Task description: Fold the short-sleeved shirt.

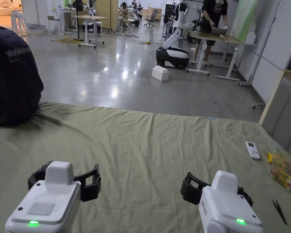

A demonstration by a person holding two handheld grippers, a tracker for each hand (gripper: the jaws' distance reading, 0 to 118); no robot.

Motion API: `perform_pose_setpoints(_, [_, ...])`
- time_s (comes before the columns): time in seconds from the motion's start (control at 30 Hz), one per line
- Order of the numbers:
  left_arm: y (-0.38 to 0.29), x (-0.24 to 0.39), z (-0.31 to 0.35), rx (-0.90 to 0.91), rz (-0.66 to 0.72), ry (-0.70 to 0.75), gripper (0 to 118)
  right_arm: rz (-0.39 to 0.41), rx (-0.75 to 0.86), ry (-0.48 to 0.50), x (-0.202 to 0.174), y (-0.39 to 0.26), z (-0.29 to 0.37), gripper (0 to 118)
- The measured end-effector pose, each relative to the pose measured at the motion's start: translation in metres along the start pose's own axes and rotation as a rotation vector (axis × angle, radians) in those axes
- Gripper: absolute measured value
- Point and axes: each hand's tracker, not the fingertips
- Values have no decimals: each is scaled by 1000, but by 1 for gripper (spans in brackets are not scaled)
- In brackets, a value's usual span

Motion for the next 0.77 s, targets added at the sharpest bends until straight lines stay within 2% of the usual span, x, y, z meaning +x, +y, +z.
perform_pose_setpoints(0.2, [-2, 0, -2, 29, -6, -7, 103, 74, 88, 15, -3, -6, 0, 115])
perform_pose_setpoints(0.27, [-4, 1, -3, 42, -13, 0, 103, 56, 131, 42, 1, -6, 0, 115])
perform_pose_setpoints(0.33, [-1, 1, -4, 43, -20, 11, 103, 1, 147, 85, 6, -9, -1, 115])
perform_pose_setpoints(0.57, [-5, -2, -6, 38, -19, 23, 103, 23, 166, 70, 10, -9, -1, 116])
perform_pose_setpoints(0.77, [-6, -3, -7, 48, -14, 8, 103, 99, 186, 37, 3, -11, 0, 117])
